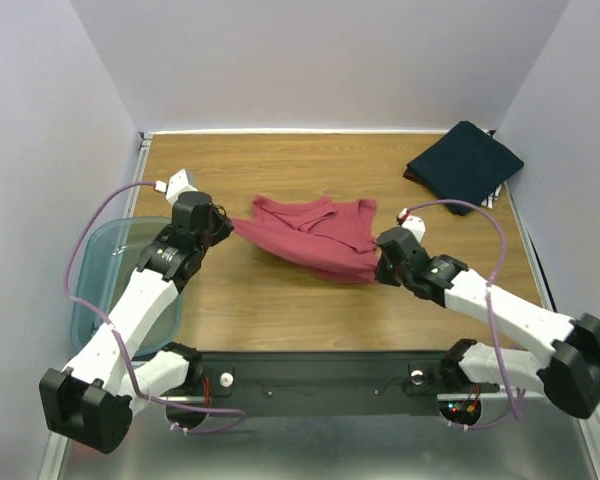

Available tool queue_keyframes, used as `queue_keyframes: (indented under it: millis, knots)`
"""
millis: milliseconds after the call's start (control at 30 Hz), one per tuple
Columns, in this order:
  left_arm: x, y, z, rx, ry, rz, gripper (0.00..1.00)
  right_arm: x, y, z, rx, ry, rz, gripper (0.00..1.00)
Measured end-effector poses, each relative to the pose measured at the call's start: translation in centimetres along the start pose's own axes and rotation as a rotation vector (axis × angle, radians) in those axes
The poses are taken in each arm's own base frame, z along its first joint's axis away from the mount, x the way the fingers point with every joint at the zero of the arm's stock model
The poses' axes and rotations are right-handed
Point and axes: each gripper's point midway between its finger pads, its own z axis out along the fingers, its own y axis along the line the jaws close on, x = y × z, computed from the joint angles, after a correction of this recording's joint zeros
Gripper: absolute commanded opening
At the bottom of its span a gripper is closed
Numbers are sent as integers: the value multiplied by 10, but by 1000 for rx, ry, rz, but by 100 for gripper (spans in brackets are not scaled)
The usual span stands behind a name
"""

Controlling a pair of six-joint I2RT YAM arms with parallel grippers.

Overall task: Fold and stack the tank tops
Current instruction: Flatten the tank top out

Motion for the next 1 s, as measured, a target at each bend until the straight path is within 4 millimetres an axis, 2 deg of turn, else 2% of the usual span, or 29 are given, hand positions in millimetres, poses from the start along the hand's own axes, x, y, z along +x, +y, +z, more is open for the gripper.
queue_keyframes:
  millis: [67, 133, 233, 333, 467, 533, 600, 700, 867, 933, 1000]
  knots:
    - [-15, -11, -7, 30, -34, -2, 0, -21, 2, -19, -1, -48, -9, 10]
    - [-25, -18, -14, 54, -56, -2, 0, -32, 4, -32, -5, -65, -24, 10]
    - [-22, -18, -15, 59, -43, 8, 0, -34, 2, -36, 18, -46, -62, 17]
    - [-16, -17, -14, 62, -17, 21, 0, -21, -8, -28, 77, 15, -119, 26]
    - [-4, -13, -7, 57, 15, 34, 0, 1, -19, -14, 136, 118, -180, 45]
    - [5, -7, -2, 44, 38, 42, 0, 8, -18, -10, 136, 148, -186, 45]
    - [16, 1, 5, 20, 64, 50, 0, 13, -16, -9, 114, 162, -179, 37]
    - [26, 9, 14, -10, 91, 59, 0, 27, -13, -9, 55, 185, -147, 31]
    - [29, 13, 22, -26, 90, 59, 0, 65, -11, -4, -29, 254, -85, 29]
    - [30, 15, 24, -29, 87, 58, 0, 85, -9, -1, -59, 290, -68, 31]
    - [31, 17, 25, -35, 90, 57, 0, 95, -3, 0, -87, 305, -50, 34]
